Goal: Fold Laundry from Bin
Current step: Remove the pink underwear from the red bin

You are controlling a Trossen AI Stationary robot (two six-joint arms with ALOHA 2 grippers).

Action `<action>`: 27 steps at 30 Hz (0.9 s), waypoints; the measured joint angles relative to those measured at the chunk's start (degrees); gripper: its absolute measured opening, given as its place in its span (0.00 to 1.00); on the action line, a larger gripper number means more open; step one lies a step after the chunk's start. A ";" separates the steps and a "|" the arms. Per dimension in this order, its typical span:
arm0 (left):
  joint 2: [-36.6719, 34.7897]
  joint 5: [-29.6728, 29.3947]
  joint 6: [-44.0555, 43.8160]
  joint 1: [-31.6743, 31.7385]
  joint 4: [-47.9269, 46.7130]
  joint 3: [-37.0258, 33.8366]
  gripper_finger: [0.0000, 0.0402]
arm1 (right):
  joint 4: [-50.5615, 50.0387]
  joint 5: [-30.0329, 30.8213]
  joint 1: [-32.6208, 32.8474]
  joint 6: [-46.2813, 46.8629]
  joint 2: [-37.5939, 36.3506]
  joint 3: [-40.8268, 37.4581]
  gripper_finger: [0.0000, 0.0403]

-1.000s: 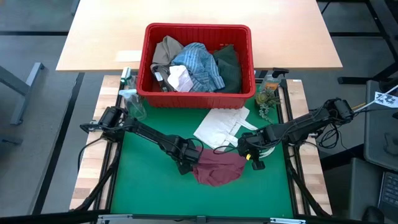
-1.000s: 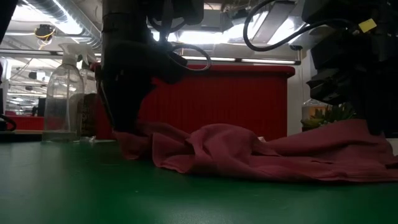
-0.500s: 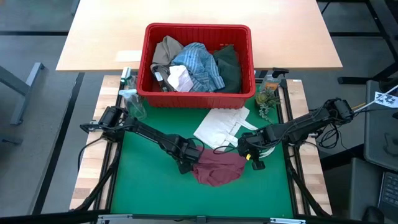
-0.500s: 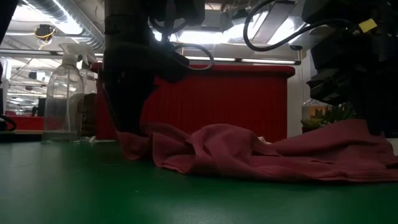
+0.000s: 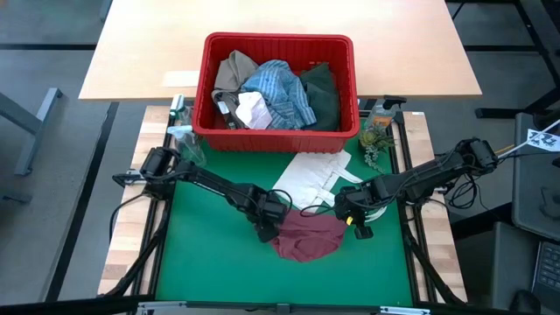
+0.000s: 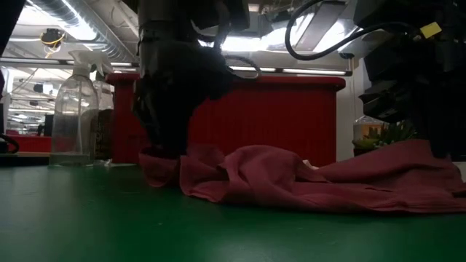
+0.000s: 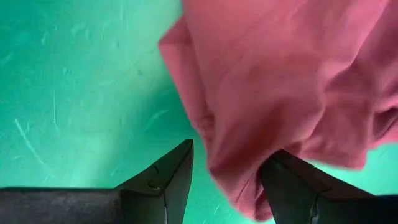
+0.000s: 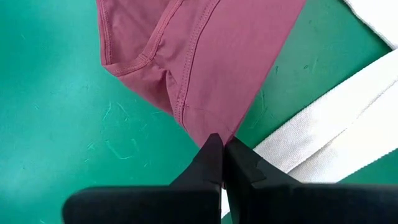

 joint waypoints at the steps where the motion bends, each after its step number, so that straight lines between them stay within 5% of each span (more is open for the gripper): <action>1: -0.23 0.77 0.89 0.12 -0.60 -0.02 0.43 | 0.00 0.00 0.02 0.00 0.00 0.00 0.00; 10: -5.95 1.31 5.40 0.73 -2.55 0.00 0.43 | -0.39 0.00 0.00 0.00 0.00 -0.04 0.00; 14: -6.51 -4.88 4.87 1.33 -0.02 0.00 0.43 | -0.12 0.00 0.02 0.00 0.00 -0.04 0.00; 18: -5.20 -11.74 4.85 2.21 4.54 0.00 0.43 | -0.41 -0.06 0.02 0.01 0.00 -0.04 0.00; 27: 1.17 -11.07 4.94 3.16 8.58 0.00 0.43 | -2.74 -2.00 0.07 0.02 -0.02 -0.04 0.00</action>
